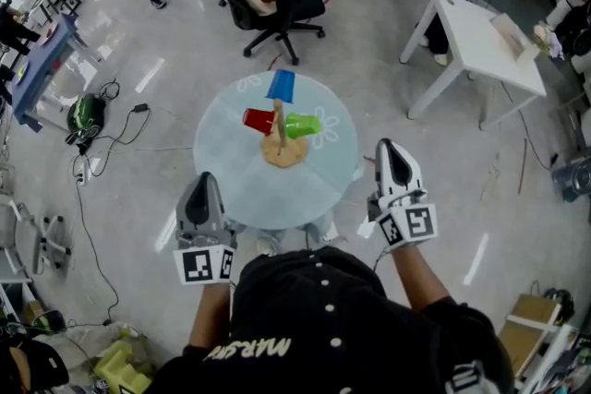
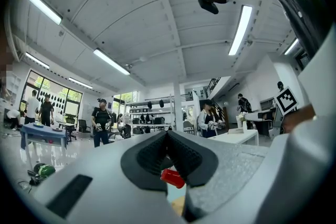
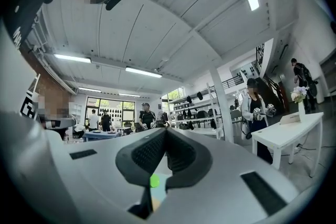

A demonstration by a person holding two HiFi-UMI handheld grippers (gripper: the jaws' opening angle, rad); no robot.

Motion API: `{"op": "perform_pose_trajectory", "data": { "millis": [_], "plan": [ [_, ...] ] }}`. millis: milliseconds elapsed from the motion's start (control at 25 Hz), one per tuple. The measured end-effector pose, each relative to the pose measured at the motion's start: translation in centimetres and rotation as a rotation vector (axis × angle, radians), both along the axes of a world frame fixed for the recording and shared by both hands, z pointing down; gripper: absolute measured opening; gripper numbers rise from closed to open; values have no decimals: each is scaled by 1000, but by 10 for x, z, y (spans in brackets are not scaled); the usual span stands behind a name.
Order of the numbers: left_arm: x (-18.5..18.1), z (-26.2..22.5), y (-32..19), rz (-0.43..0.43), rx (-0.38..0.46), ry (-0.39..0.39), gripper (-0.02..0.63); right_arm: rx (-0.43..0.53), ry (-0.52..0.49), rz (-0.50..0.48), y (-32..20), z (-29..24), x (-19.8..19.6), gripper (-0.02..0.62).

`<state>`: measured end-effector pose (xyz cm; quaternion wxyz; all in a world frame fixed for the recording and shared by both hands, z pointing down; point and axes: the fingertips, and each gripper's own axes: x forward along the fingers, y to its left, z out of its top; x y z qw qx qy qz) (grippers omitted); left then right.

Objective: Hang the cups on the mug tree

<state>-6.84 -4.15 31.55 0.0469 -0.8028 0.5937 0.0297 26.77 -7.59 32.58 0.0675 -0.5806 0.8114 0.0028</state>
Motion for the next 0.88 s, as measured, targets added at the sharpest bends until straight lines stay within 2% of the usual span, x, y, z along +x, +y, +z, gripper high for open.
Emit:
{"op": "perform_pose_trajectory", "data": {
  "millis": [560,880],
  "plan": [
    [1,-1,4,10,3,8,-3,-10,30,-30,3,6,-19,-2],
    [9,0,7,13,-10,3,-3,-14,30,-25,3,6,-11,0]
  ]
}}
